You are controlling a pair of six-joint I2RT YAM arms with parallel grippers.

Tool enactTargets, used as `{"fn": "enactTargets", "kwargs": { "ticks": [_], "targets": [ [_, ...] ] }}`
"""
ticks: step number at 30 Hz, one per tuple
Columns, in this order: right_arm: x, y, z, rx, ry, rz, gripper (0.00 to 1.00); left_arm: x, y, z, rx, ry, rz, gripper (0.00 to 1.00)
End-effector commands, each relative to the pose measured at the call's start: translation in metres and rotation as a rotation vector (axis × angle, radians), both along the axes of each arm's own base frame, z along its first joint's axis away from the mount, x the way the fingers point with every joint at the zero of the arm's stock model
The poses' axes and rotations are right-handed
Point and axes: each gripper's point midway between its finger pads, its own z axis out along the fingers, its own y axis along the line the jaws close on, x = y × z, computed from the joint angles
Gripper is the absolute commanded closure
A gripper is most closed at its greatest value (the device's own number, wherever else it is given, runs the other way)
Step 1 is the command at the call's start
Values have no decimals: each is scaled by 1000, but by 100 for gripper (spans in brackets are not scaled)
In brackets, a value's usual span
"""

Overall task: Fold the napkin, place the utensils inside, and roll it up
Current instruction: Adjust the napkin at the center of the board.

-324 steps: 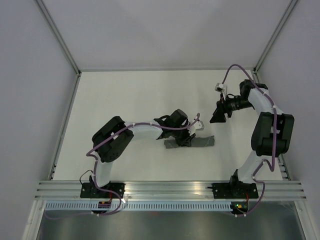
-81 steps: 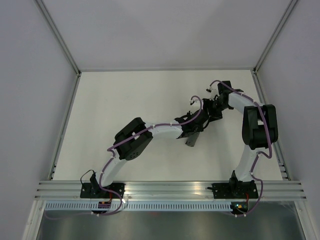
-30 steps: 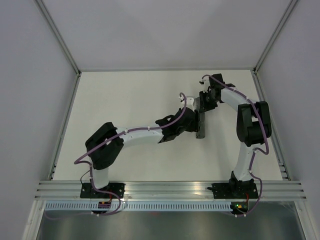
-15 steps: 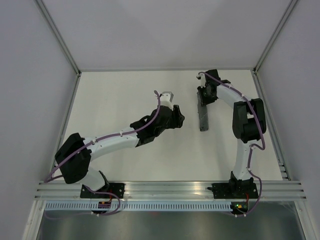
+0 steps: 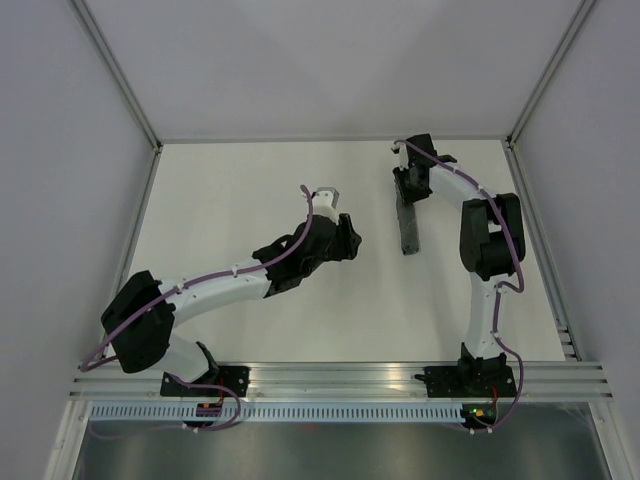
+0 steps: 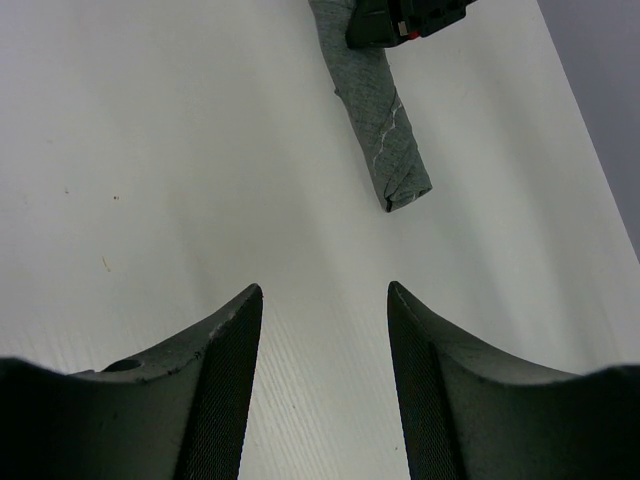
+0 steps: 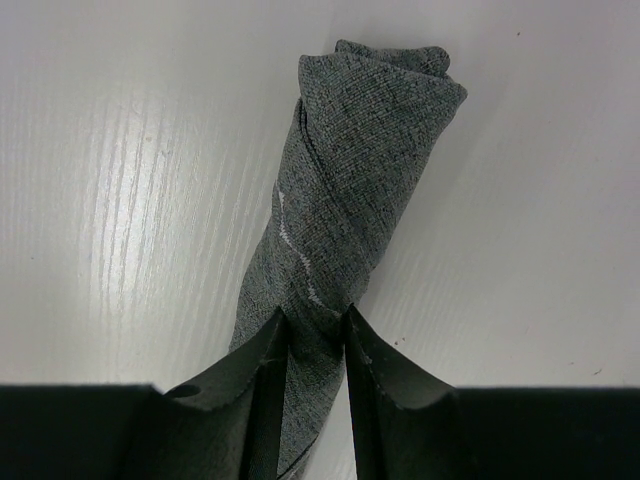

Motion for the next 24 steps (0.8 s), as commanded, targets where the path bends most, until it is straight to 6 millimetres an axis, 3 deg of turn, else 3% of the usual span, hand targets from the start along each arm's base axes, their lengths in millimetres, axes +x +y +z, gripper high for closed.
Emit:
{"fn": "enactTargets", "kwargs": {
  "ticks": [1, 10, 24],
  "targets": [
    [-24, -15, -39, -81, 135, -32, 66, 2, 8, 17, 0, -51, -9, 41],
    [-28, -16, -45, -88, 149, -31, 60, 4, 6, 10, 6, -34, -21, 41],
    [-21, -12, -14, -59, 101, -30, 51, 4, 4, 16, -7, -36, -31, 41]
  ]
}}
